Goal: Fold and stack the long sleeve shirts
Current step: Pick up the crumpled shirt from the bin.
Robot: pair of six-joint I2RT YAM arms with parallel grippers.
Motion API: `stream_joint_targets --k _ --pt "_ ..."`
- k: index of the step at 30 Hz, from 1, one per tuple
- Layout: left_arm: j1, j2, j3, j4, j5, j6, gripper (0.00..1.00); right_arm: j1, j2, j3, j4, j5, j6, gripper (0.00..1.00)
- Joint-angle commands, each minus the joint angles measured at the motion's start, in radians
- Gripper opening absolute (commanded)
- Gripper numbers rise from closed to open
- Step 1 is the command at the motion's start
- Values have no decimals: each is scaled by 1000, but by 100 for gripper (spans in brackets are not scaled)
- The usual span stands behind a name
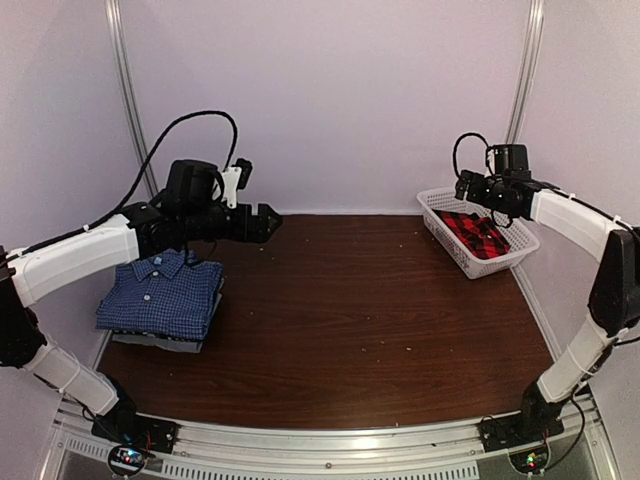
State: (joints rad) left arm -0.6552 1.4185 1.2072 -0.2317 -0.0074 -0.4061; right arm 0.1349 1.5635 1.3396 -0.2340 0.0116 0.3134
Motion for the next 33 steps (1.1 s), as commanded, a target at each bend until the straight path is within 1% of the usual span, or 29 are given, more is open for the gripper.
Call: stream_joint_targets --k 1,7,10,14,23,28,33 --pt "5 -17 32 13 36 24 98 -68 142 109 -43 -28 -15 100" --pt "5 -15 23 20 57 4 98 -115 358 288 -128 -18 -34 100" --pt "5 -16 9 31 66 -3 98 -121 456 372 -177 -16 -47 100" --pt "5 -15 2 32 74 -9 98 -123 572 475 -228 23 -55 100" --pt "5 -14 -7 33 81 -19 98 -122 778 595 -302 89 -67 100" --pt "5 -9 -9 42 87 -28 98 -122 848 635 -345 123 -82 100" --pt "5 -14 -11 43 84 -29 97 -122 875 640 -357 103 -84 98"
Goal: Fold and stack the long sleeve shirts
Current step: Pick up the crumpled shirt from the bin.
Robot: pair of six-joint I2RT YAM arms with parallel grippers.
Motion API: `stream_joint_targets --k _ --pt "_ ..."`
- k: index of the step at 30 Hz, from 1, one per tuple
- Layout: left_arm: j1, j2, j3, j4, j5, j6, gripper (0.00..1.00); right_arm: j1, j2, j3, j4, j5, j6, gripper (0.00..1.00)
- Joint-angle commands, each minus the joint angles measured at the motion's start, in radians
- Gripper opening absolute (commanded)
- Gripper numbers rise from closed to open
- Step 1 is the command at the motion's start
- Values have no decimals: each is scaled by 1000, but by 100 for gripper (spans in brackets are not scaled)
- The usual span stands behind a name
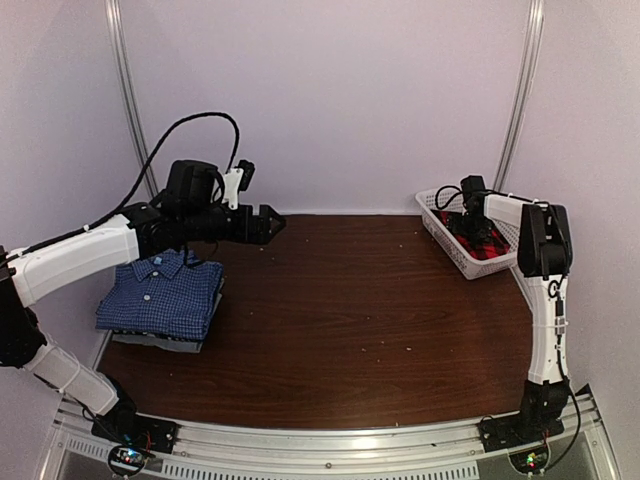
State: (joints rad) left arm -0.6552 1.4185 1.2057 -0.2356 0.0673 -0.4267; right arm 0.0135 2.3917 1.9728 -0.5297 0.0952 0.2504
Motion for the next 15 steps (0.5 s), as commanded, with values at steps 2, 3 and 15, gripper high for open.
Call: stream_joint_targets --k 2,3,15 --pt "5 -18 -10 46 7 -9 98 -1 53 10 -64 13 -26 96" --pt "5 -18 -11 45 8 -9 98 -1 57 14 -67 12 -28 93" --pt "5 -42 -20 44 0 -11 98 -1 65 75 -105 25 -21 16"
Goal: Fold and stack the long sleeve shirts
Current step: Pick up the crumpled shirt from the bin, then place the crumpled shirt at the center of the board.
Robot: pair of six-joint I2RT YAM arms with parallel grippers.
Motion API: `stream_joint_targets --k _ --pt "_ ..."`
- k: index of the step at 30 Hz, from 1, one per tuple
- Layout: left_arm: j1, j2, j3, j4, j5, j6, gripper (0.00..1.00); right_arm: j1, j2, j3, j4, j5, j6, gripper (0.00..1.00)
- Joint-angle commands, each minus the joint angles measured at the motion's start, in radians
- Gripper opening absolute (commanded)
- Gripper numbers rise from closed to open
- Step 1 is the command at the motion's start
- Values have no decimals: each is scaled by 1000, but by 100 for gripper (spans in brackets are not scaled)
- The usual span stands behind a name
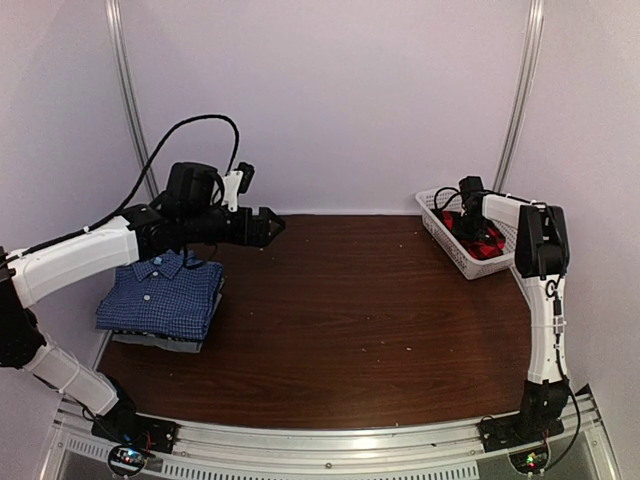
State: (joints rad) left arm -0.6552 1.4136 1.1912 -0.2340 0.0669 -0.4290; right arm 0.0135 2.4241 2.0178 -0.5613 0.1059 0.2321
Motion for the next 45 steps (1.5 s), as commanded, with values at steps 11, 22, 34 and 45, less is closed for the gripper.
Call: stream_joint_targets --k 11,22,34,45 --pt "5 -38 -4 44 -3 -10 98 -1 -139 68 -11 60 12 0" --pt "5 -27 -1 59 7 -14 98 31 -370 46 71 53 8 0" --pt "5 -16 -11 71 11 -20 98 224 -682 -43 145 102 -40 0" --pt "5 -28 -29 87 21 -33 98 506 -890 -281 232 92 -75 0"
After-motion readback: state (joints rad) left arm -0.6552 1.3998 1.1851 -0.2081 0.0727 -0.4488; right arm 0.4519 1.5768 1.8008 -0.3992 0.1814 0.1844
